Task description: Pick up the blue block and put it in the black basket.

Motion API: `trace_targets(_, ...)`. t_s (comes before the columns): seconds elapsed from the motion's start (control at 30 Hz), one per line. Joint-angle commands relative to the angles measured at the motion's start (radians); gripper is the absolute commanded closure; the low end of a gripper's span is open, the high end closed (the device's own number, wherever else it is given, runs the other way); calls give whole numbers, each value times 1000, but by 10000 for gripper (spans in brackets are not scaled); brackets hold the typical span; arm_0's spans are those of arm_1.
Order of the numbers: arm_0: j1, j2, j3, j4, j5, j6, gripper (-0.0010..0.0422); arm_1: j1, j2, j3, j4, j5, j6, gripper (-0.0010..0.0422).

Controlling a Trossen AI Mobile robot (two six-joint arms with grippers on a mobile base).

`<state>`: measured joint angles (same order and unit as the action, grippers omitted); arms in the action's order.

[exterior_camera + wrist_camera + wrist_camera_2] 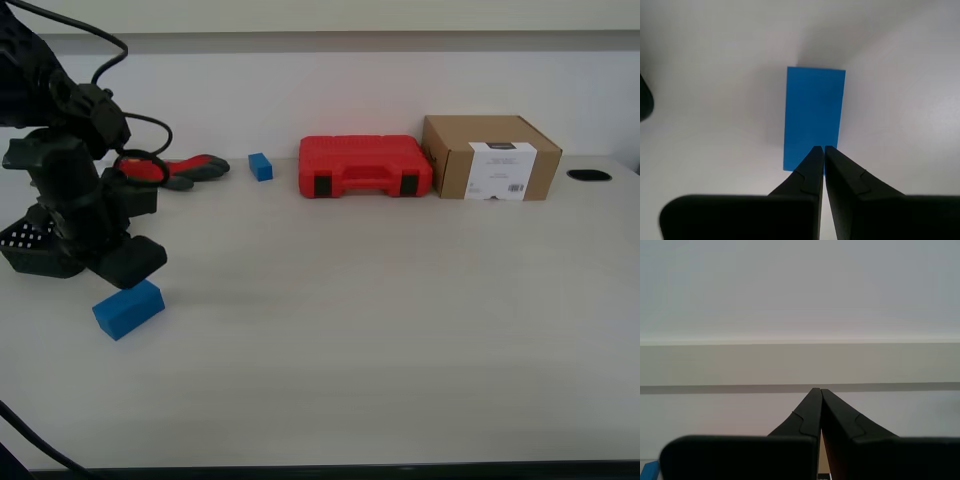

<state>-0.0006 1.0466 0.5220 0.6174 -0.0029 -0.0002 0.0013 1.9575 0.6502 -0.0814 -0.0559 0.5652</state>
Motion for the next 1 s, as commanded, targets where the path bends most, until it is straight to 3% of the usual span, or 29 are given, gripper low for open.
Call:
trace_targets(0.03,1,0,1,2,-2,0,413,-1,18,11,-5,-27,-54,413)
trace_targets(0.23,0,0,1,2,-2,0,413,1,18,21,-29,-38,-56,406)
trace_targets(0.37,1,0,1,3,-2,0,413,2,40,45,-19,-37,-40,352)
trace_targets(0.47,0,0,1,2,-1,0,413,3,87,79,-25,-40,-33,273)
trace_targets(0.7,1,0,1,2,-2,0,413,6,327,231,-134,-35,-6,4)
trace_targets(0.73,1,0,1,3,-2,0,413,14,356,264,-143,-54,-13,3)
trace_targets(0.77,1,0,1,2,-2,0,413,14,381,295,-157,-62,-16,36)
trace_targets(1.0,1,0,1,2,-2,0,413,10,433,451,-356,-9,-6,338)
